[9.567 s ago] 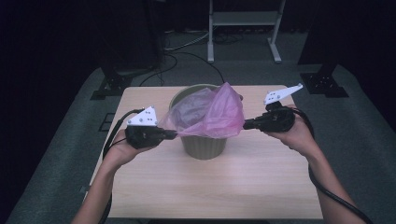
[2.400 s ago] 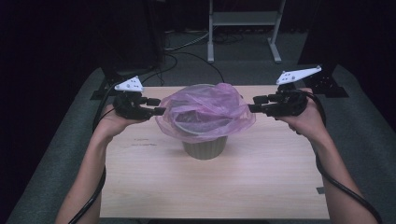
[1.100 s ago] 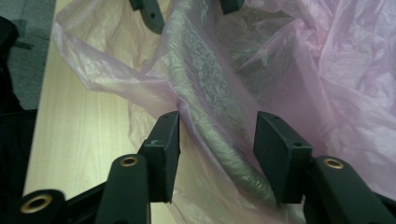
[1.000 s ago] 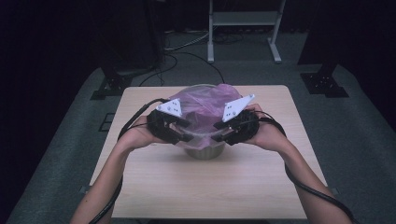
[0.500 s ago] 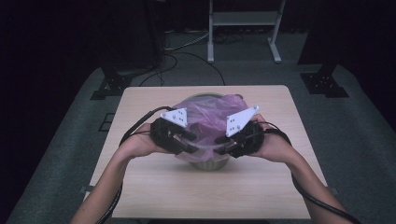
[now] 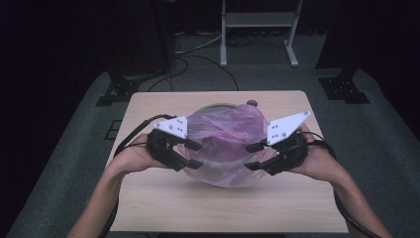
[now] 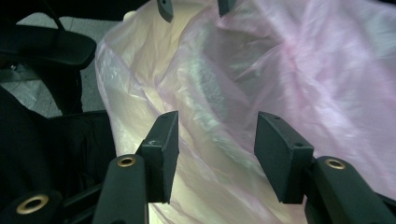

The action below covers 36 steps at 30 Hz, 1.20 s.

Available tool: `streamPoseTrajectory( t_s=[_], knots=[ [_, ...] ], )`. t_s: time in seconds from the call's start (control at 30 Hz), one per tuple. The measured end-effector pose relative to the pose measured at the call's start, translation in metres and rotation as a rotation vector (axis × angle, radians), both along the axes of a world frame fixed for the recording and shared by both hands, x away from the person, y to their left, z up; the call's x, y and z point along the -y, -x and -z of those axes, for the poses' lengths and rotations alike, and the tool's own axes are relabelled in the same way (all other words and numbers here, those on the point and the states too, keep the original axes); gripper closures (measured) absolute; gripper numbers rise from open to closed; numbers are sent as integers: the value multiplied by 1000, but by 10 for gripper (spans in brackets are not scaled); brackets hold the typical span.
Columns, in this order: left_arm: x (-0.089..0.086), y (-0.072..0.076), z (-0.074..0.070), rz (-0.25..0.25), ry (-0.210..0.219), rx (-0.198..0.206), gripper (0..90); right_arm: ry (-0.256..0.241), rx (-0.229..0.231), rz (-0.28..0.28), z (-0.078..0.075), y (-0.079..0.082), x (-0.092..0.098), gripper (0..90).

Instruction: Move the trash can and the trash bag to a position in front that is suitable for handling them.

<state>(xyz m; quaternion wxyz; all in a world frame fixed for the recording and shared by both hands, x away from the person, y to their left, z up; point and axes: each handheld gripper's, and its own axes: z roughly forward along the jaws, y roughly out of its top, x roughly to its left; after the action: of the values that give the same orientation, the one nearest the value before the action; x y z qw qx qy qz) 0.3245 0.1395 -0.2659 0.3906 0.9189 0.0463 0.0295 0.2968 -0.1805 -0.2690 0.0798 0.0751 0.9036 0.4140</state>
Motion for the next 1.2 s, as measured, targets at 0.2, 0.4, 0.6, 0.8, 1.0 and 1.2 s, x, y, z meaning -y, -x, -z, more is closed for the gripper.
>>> streamPoseTrajectory(
  t_s=[0.2, 0.4, 0.6, 0.8, 1.0, 1.2],
  knots=[
    [-17, -10, -13, -40, 6, 44, 410, -11, 53, 47, -17, -1, 11, 497],
    [-36, -30, -16, -85, 2, 52, 381, -11, 78, 94, -25, -15, 18, 492],
    [-47, -56, -4, -148, -32, 28, 354, 20, 43, 121, -20, -33, 24, 467],
    [-51, -77, 2, -187, -13, -10, 344, 40, 12, 132, -13, -44, 28, 497],
    [-47, -92, 11, -208, -55, -32, 430, 60, 0, 158, -7, -53, 33, 674],
    [-43, -100, 16, -216, -83, -18, 726, 67, -29, 197, -5, -62, 38, 860]
  ],
)
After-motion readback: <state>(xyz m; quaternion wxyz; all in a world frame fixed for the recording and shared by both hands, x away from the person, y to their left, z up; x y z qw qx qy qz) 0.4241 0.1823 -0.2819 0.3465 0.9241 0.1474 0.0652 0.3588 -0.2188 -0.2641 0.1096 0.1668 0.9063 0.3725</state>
